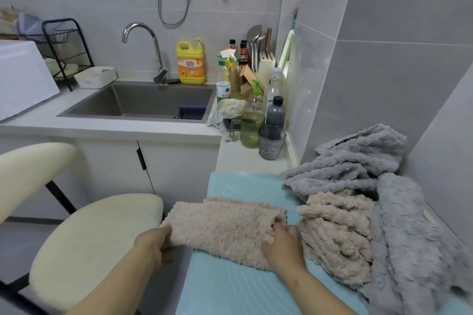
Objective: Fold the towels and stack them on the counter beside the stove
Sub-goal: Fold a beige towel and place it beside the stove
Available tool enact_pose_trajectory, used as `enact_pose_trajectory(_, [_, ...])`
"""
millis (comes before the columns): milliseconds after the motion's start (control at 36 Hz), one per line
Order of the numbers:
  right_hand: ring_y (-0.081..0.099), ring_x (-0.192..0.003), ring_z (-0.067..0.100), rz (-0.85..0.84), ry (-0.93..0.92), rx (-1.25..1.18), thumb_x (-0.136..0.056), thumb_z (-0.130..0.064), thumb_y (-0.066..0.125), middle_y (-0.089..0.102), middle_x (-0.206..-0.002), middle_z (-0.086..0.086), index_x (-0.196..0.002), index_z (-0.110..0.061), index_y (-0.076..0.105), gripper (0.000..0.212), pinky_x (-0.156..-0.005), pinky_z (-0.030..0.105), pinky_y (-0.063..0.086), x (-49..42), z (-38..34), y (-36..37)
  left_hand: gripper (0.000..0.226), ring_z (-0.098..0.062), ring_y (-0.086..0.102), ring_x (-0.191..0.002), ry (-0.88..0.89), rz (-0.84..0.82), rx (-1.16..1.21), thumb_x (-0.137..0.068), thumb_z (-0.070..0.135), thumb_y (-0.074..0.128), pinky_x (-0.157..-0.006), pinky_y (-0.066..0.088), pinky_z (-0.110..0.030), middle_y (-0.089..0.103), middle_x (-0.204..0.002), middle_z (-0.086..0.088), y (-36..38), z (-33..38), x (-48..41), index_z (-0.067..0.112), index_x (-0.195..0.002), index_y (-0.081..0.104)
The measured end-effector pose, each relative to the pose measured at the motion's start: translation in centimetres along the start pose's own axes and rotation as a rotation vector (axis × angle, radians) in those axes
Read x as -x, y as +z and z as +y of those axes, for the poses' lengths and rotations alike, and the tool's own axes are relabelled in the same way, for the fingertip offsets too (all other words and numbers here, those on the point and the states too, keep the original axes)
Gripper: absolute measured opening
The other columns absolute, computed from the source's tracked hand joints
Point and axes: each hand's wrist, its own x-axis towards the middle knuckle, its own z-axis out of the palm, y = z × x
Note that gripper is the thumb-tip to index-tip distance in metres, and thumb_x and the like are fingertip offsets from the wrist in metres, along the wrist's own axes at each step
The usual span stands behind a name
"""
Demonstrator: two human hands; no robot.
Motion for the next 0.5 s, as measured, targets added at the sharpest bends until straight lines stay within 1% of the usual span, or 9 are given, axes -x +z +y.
enact_pose_trajectory(56, [0.035,-0.122,0.025,0.06,-0.005,0.15,-0.091,-0.03,0.049,0.033,-0.132,0.005,-0.125,-0.019,0.044,0.036,-0.098,0.031,0.036,0.6,0.0,0.2,0.028,-0.027,0.048,-0.062,-0.041,-0.035,0.051,-0.096,0.02,0.052,-0.063,0.049,-0.041,0.051,-0.073,-0.014,-0.1,0.1,0.7,0.003,-0.074,0.049])
enact_pose_trajectory(111, [0.034,-0.124,0.025,0.089,0.003,0.186,-0.092,-0.035,0.047,0.034,-0.134,0.005,-0.127,-0.023,0.041,0.038,-0.097,0.034,0.039,1.4,-0.2,0.3,0.026,-0.028,0.051,-0.063,-0.085,-0.084,0.122,-0.098,0.021,0.048,-0.039,0.051,-0.034,0.054,-0.075,-0.016,-0.3,0.1,1.1,0.001,-0.081,0.052])
enact_pose_trajectory(194, [0.044,-0.115,0.025,0.063,0.008,0.103,-0.094,-0.033,0.048,0.038,-0.125,0.007,-0.127,-0.021,0.041,0.036,-0.089,0.032,0.044,1.5,0.1,0.1,0.028,-0.028,0.055,-0.07,-0.045,-0.13,0.246,-0.099,0.015,0.043,-0.027,0.045,-0.031,0.06,-0.084,-0.016,-0.4,0.1,1.4,-0.001,-0.118,0.055])
enact_pose_trajectory(250, [0.052,-0.105,0.024,0.027,0.019,-0.036,-0.093,-0.025,0.052,0.043,-0.118,0.007,-0.128,-0.019,0.043,0.037,-0.085,0.029,0.046,1.2,0.6,-0.1,0.033,-0.03,0.058,-0.079,0.028,-0.128,0.275,-0.099,0.009,0.042,-0.027,0.043,-0.024,0.062,-0.11,-0.021,-0.3,0.3,1.8,-0.006,-0.127,0.049])
enact_pose_trajectory(278, [0.055,-0.102,0.024,0.018,0.018,-0.094,-0.092,-0.02,0.054,0.048,-0.115,0.008,-0.126,-0.017,0.047,0.035,-0.083,0.028,0.047,1.0,0.8,-0.2,0.033,-0.028,0.057,-0.075,0.061,-0.125,0.274,-0.098,0.006,0.043,-0.028,0.044,-0.021,0.061,-0.115,-0.022,-0.3,0.4,1.9,-0.008,-0.127,0.049])
enact_pose_trajectory(361, [0.058,-0.088,0.021,0.018,0.013,-0.198,-0.088,-0.005,0.053,0.06,-0.091,0.001,-0.097,-0.015,0.056,0.013,-0.063,0.023,0.044,0.8,1.5,-0.7,0.03,-0.019,0.05,-0.063,0.132,-0.102,0.293,-0.094,-0.001,0.048,-0.045,0.052,-0.025,0.059,-0.082,-0.013,-0.5,0.6,1.8,-0.011,-0.122,0.052])
enact_pose_trajectory(417, [0.056,-0.083,0.02,0.027,0.004,-0.253,-0.087,-0.001,0.049,0.056,-0.076,-0.006,-0.08,-0.02,0.053,0.021,-0.05,0.016,0.034,0.8,1.9,-1.1,0.025,-0.016,0.051,-0.064,0.181,-0.097,0.328,-0.092,-0.002,0.051,-0.061,0.052,-0.025,0.058,-0.08,-0.01,-0.7,0.9,1.6,-0.008,-0.116,0.056])
enact_pose_trajectory(444, [0.055,-0.082,0.019,0.032,0.004,-0.266,-0.087,0.001,0.048,0.057,-0.076,-0.005,-0.078,-0.021,0.053,0.024,-0.049,0.013,0.032,0.8,2.1,-1.2,0.019,-0.015,0.052,-0.065,0.203,-0.1,0.345,-0.091,-0.002,0.053,-0.066,0.05,-0.025,0.059,-0.082,-0.01,-0.8,1.1,1.6,-0.005,-0.109,0.059])
enact_pose_trajectory(500, [0.053,-0.083,0.017,0.043,0.008,-0.271,-0.087,0.002,0.049,0.06,-0.085,0.001,-0.088,-0.019,0.059,0.024,-0.049,0.009,0.03,0.7,2.3,-1.2,0.007,-0.013,0.054,-0.068,0.219,-0.129,0.374,-0.091,0.001,0.054,-0.061,0.049,-0.021,0.059,-0.082,-0.007,-1.2,1.3,1.8,0.0,-0.088,0.06])
